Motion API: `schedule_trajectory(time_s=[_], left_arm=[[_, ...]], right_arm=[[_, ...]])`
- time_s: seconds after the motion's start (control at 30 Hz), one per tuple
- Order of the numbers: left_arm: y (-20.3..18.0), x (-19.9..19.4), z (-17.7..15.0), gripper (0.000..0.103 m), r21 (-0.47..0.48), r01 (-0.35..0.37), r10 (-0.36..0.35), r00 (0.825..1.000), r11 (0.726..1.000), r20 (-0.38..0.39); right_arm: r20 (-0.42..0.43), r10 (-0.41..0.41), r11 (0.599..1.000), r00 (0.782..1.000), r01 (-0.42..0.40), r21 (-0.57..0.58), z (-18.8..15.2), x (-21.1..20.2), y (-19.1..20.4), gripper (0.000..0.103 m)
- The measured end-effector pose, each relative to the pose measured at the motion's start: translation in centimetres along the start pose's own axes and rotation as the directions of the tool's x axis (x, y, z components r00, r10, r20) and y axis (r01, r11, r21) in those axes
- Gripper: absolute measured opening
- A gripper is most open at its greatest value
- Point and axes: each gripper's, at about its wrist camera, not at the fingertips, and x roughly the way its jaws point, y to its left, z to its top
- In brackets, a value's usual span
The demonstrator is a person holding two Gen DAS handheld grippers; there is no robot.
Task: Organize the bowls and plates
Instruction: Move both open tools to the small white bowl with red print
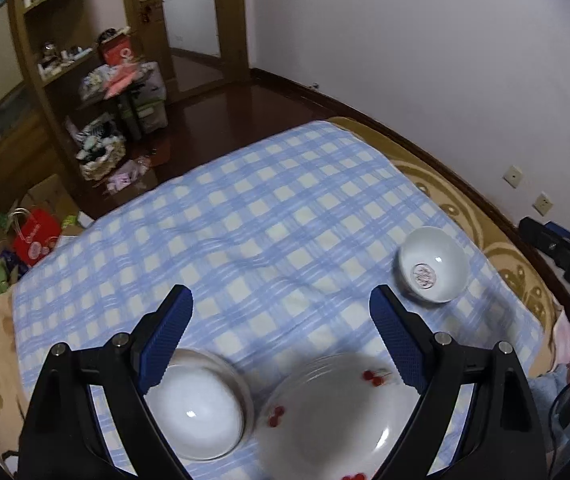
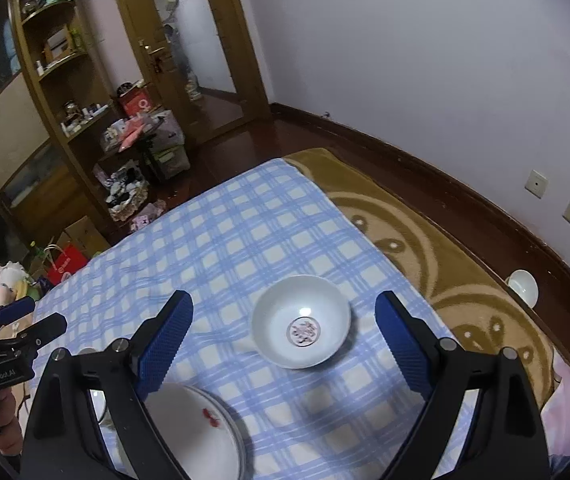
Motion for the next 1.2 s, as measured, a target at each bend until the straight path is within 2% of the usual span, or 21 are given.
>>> schedule_trajectory(time_s=[0.37, 0.57, 0.7, 0.97, 1.13, 1.2], left_arm=[[-5.3, 5.3, 1.4, 0.089, 0.034, 0.065, -0.063, 0.997, 0.997, -0.053], [-7.1, 8.5, 2.1, 0.089, 0.012, 0.1, -0.099, 0.991, 0.995, -0.093], [-8.2, 10.6, 2.4, 0.089, 0.031, 0.121, -0.116, 0.986, 0.992, -0.119], [-9.4, 13.9, 2.8, 0.089, 0.065, 0.1, -0.09, 0.985, 0.993, -0.147], [-9.8, 15.9, 2.5, 0.089, 0.07, 0.095, -0.082, 0.98, 0.993, -0.179], [-10.1, 16.8, 2.4, 0.089, 0.067, 0.107, -0.091, 0.976, 0.992, -0.199]], right_arm=[[-0.029, -0.026, 0.996, 0.999, 0.029, 0.079, 0.7, 2.7, -3.4, 0.096], [-0.091, -0.03, 0.991, 0.995, 0.042, 0.13, 0.3, 5.5, -4.7, 0.087], [-0.149, -0.008, 0.987, 0.989, 0.032, 0.157, 0.1, 7.1, -5.7, 0.086], [-0.211, -0.016, 0.982, 0.977, 0.055, 0.181, -0.4, 10.1, -7.4, 0.086], [-0.261, 0.045, 0.973, 0.964, 0.017, 0.229, -1.1, 12.2, -8.4, 0.086], [-0.28, 0.037, 0.975, 0.959, 0.026, 0.22, -1.4, 12.9, -8.4, 0.086]])
